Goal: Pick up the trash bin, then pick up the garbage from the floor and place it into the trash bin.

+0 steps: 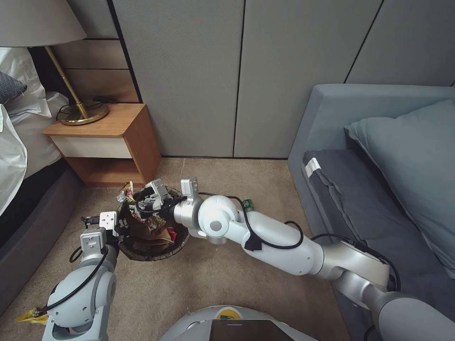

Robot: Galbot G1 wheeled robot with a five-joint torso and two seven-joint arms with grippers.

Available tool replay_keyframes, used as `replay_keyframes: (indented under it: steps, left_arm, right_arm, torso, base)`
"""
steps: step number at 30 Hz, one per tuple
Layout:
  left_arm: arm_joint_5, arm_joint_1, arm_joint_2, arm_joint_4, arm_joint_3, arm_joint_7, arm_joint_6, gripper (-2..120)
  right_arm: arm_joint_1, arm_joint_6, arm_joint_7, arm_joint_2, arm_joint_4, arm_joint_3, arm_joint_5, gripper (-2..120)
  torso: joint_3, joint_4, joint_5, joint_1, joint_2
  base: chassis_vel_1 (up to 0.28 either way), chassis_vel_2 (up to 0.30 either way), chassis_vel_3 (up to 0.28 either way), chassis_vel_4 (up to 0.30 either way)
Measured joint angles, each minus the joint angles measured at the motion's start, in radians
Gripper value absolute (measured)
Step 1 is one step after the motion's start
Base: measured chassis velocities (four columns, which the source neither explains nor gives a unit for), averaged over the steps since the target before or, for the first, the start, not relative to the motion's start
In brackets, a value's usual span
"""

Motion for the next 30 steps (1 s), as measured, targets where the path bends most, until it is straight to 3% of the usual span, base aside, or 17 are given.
replay_keyframes:
  steps: [3, 9, 12, 17, 19, 30]
  left_arm:
    - [0.0, 0.001, 0.0, 0.001, 0.0, 0.0, 0.0, 4]
    - [0.0, 0.003, -0.001, 0.001, 0.001, 0.0, 0.0, 4]
    - [0.0, 0.003, -0.001, 0.002, 0.001, 0.0, 0.0, 4]
    - [0.0, 0.003, -0.002, 0.002, 0.002, 0.0, 0.0, 4]
    - [0.0, 0.006, -0.003, 0.002, 0.003, 0.0, 0.0, 4]
    - [-0.001, 0.013, 0.0, -0.005, 0.0, 0.001, 0.0, 4]
  right_arm:
    - [-0.011, 0.0, 0.0, 0.001, -0.006, 0.0, -0.008, 1]
    - [-0.023, 0.003, -0.005, 0.002, -0.024, -0.001, -0.029, 16]
    - [-0.033, 0.019, -0.01, 0.005, -0.049, -0.006, -0.053, 36]
    - [-0.031, 0.025, -0.016, 0.008, -0.062, -0.006, -0.062, 47]
    - [-0.023, 0.027, -0.025, 0.01, -0.075, -0.005, -0.071, 59]
    - [-0.018, 0.034, -0.04, 0.01, -0.093, 0.009, -0.1, 97]
  torso:
    - [0.0, 0.0, 0.0, 0.0, 0.0]
    - [0.0, 0.0001, -0.0001, 0.0, 0.0]
    - [0.0, 0.0, -0.0001, 0.0, 0.0]
    - [0.0, 0.0, -0.0001, 0.0, 0.0]
    - [0.0, 0.0001, -0.0001, 0.0, 0.0]
    - [0.0, 0.0001, 0.0, 0.0, 0.0]
  base:
    - [0.0, 0.0, 0.0, 0.0]
    - [0.0, 0.0, 0.0, 0.0]
    - [0.0, 0.0, 0.0, 0.0]
    - [0.0, 0.0, 0.0, 0.0]
    - [0.0, 0.0, 0.0, 0.0]
    - [0.0, 0.0, 0.0, 0.0]
